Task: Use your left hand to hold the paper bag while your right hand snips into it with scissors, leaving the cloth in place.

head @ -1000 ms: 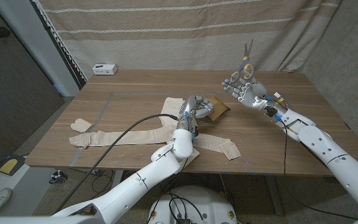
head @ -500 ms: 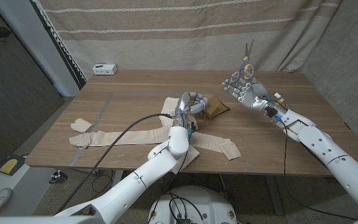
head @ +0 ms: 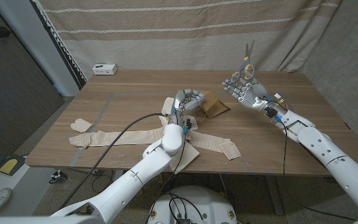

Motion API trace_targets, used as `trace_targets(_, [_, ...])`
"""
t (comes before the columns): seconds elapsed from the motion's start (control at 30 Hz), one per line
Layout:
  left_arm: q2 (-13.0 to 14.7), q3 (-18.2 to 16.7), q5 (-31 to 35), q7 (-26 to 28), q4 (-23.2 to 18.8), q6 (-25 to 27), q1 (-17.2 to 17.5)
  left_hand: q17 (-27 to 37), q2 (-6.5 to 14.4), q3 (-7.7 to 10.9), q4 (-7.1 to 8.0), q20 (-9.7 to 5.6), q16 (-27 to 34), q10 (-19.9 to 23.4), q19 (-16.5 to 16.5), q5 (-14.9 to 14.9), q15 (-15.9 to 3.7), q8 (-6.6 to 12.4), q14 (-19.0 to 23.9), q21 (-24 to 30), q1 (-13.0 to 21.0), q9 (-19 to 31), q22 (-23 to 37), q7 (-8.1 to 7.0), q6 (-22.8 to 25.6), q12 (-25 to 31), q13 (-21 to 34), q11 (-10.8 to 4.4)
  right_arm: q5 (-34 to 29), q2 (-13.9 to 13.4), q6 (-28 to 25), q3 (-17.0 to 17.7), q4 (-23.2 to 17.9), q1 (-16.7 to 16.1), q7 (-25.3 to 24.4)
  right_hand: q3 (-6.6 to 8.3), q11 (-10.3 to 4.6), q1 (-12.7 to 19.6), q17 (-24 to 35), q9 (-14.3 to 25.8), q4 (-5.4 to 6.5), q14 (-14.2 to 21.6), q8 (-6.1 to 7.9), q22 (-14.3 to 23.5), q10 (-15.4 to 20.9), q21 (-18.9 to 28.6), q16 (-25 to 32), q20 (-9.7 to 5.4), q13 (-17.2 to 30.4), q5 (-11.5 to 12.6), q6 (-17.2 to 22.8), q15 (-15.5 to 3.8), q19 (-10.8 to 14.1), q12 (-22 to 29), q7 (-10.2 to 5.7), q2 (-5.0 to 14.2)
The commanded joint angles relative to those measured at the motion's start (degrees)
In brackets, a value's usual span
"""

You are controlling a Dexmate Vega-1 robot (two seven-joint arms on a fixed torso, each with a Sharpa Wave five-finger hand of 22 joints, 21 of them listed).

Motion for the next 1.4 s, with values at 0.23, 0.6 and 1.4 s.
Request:
trace_targets(0.23, [-0.18, -3.56, -7.72, -5.35, 2.52, -7.41, -0.39, 0.79, 2.33, -0.56, 0.08, -6.79, 0.33, -0.44, -0.62, 0.30, -0.04, 0.30, -0.53, 1.12, 2.97, -0.05, 0.63, -0.08, 0.01, 0.26, 0.19, -0.24, -0.33, 0.27, 0.22, -0.38, 0.20, 0.39, 0.00, 0.47, 0.24, -0.38, 0.08, 0.03, 0.00, 0.33, -0.10, 0.17, 0.24, -0.10, -0.04, 0.01, 0.30, -0.09, -2.07, 0.07, 0.54, 0.41, 2.58, 0.26])
trace_targets(0.6, [-0.02, -5.89, -14.12, -10.24, 3.57, -9.81, -1.43, 1.32, 2.33, -0.97, 0.02, -6.78, 0.55, -0.31, -0.93, 0.33, -0.05, 0.45, -0.54, 2.00, 3.35, -0.01, 1.08, -0.04, 0.17, 0.58, 0.48, -0.28, -0.25, 0.25, 0.03, -0.44, 0.38, 0.64, 0.15, 0.48, 0.19, -0.38, 0.07, -0.02, -0.03, 0.21, -0.16, 0.17, 0.23, -0.16, -0.10, 0.04, 0.29, -0.12, -2.14, 0.07, 0.57, 0.39, 2.55, 0.22])
trace_targets(1.4, [-1.27, -7.47, -26.28, -22.86, 10.81, -13.13, -6.50, 2.41, 2.28, -1.68, 0.02, -6.62, 0.80, -0.21, -1.87, 0.33, -0.06, 0.49, -0.49, 3.78, 3.90, -0.14, 1.85, 0.18, 0.54, 1.08, 0.91, -0.35, -0.23, -0.03, -0.13, -0.25, 0.86, 0.82, 0.79, 0.54, 0.29, -0.42, 0.06, -0.73, -0.06, 0.26, -0.72, 0.18, 0.21, -0.30, -0.11, 0.13, 0.30, -0.16, -2.39, 0.04, 0.60, 0.37, 2.51, 0.19])
